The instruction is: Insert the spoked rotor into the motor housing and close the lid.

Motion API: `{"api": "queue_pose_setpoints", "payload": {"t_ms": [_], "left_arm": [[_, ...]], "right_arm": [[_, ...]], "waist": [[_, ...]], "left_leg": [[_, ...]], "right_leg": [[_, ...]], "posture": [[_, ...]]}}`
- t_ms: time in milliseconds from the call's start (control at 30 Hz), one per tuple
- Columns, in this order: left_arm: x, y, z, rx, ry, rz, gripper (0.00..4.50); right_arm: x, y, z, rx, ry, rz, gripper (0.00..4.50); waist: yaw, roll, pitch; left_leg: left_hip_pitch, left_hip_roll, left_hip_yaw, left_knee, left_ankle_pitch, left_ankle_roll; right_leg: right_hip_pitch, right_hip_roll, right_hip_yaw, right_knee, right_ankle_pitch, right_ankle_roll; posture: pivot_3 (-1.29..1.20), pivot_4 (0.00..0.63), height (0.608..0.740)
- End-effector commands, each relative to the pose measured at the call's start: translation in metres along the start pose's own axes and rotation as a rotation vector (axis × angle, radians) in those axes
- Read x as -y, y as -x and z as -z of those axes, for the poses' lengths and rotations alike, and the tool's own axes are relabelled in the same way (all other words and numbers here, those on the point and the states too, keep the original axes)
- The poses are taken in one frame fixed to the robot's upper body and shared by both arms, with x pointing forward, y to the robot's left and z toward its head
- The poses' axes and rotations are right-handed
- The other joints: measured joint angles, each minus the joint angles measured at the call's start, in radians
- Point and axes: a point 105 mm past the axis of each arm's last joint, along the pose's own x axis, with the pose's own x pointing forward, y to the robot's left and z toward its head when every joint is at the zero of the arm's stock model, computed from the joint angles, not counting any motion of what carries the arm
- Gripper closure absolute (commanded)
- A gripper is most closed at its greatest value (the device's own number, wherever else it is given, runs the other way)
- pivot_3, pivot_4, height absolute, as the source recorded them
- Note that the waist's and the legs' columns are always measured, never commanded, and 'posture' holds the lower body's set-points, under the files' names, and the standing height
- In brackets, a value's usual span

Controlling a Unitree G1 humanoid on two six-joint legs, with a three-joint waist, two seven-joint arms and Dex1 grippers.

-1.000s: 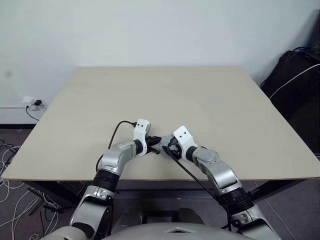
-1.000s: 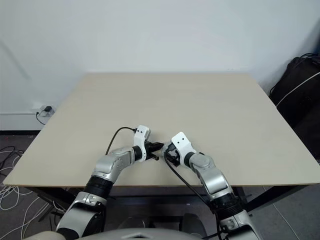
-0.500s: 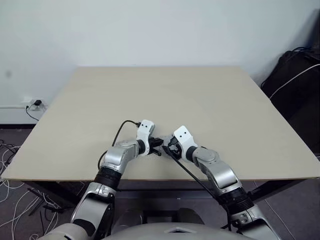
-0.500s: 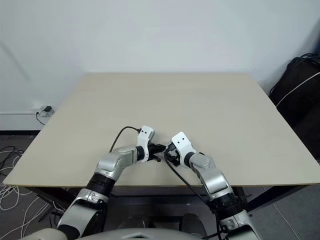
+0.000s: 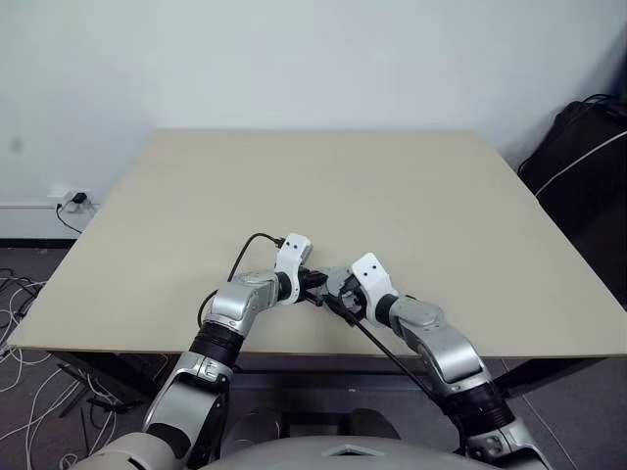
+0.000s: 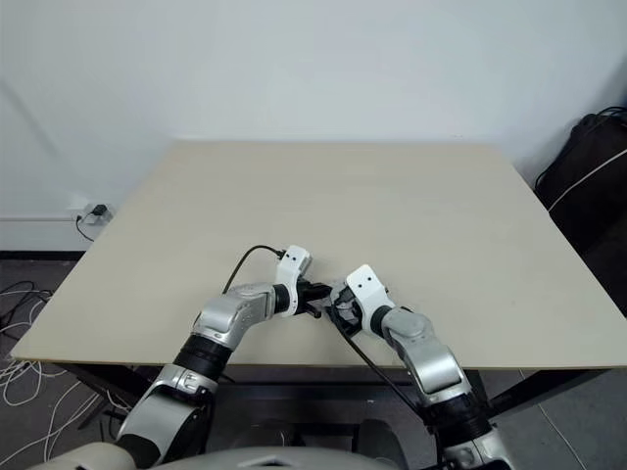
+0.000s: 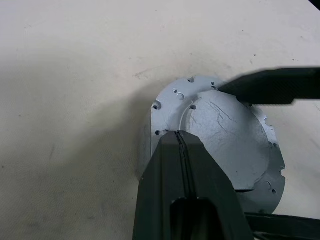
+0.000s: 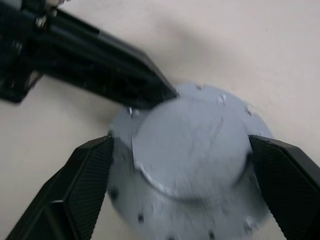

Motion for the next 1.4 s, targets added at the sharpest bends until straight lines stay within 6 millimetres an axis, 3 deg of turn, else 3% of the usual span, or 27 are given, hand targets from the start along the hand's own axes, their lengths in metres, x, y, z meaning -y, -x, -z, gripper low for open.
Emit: {"api": "queue_pose_setpoints", "payload": {"t_ms": [33, 200, 367, 467, 667, 833, 1133, 1400], "left_arm": [[0.004, -0.002, 0.0, -0.011, -0.007, 0.013, 4.5], [0.004, -0.001, 0.002, -0.01, -0.005, 0.013, 4.5], [0.006, -0.001, 0.003, -0.009, -0.005, 0.029, 4.5], [0.007, -0.001, 0.004, -0.012, -0.009, 0.038, 4.5], [0.008, -0.001, 0.004, -0.011, -0.013, 0.044, 4.5], [0.008, 0.0, 0.004, -0.008, -0.012, 0.05, 4.5], [0.011, 0.001, 0.007, -0.006, -0.016, 0.062, 4.5], [0.011, 0.001, 0.008, -0.012, -0.018, 0.065, 4.5]], "right_arm": [[0.005, 0.019, 0.008, -0.017, -0.003, -0.01, 0.02], [0.014, 0.044, -0.005, 0.072, -0.013, 0.018, 0.02], [0.036, 0.057, -0.021, 0.208, -0.202, 0.153, 0.02], [0.043, 0.05, -0.01, 0.175, -0.437, 0.198, 0.02], [0.033, 0.028, 0.004, 0.106, -0.797, 0.152, 0.02], [0.007, 0.007, 0.001, 0.071, -0.934, 0.022, 0.02], [-0.001, -0.002, -0.001, 0.07, -1.141, -0.08, 0.02], [-0.009, 0.0, -0.022, 0.175, -1.32, -0.262, 0.02]], "waist": [[0.001, 0.0, 0.0], [0.001, -0.003, 0.002], [0.003, -0.004, 0.003], [0.005, -0.005, 0.003], [0.007, -0.003, 0.002], [0.006, -0.001, 0.001], [-0.002, 0.002, -0.001], [-0.006, 0.004, -0.002]], "left_leg": [[0.0, 0.0, 0.0, 0.0, 0.0, 0.0], [-0.002, 0.0, 0.0, 0.0, 0.0, 0.0], [-0.002, 0.0, 0.0, 0.0, 0.0, 0.0], [-0.002, 0.0, 0.0, 0.0, 0.0, 0.0], [-0.006, 0.0, 0.0, 0.0, 0.001, 0.002], [-0.008, -0.001, 0.0, 0.0, 0.001, 0.004], [-0.008, -0.001, 0.001, 0.0, 0.001, 0.004], [-0.008, -0.001, 0.001, 0.0, 0.002, 0.005]], "right_leg": [[0.0, 0.0, 0.0, 0.0, 0.0, 0.0], [-0.001, -0.002, 0.0, -0.001, 0.0, 0.001], [-0.002, -0.002, 0.0, 0.0, 0.0, 0.001], [-0.002, -0.002, 0.0, 0.0, 0.0, 0.001], [-0.006, -0.002, 0.0, 0.0, 0.0, 0.0], [-0.009, -0.002, 0.001, 0.001, 0.003, -0.006], [-0.009, -0.002, 0.0, 0.001, 0.003, -0.006], [-0.009, -0.002, 0.001, 0.002, 0.003, -0.006]], "posture": [[0.0, 0.0, 0.74], [0.0, 0.0, 0.74], [0.0, 0.0, 0.74], [0.0, 0.0, 0.74], [0.0, 0.0, 0.74], [0.0, 0.0, 0.74], [0.0, 0.0, 0.74], [0.0, 0.0, 0.74]]}}
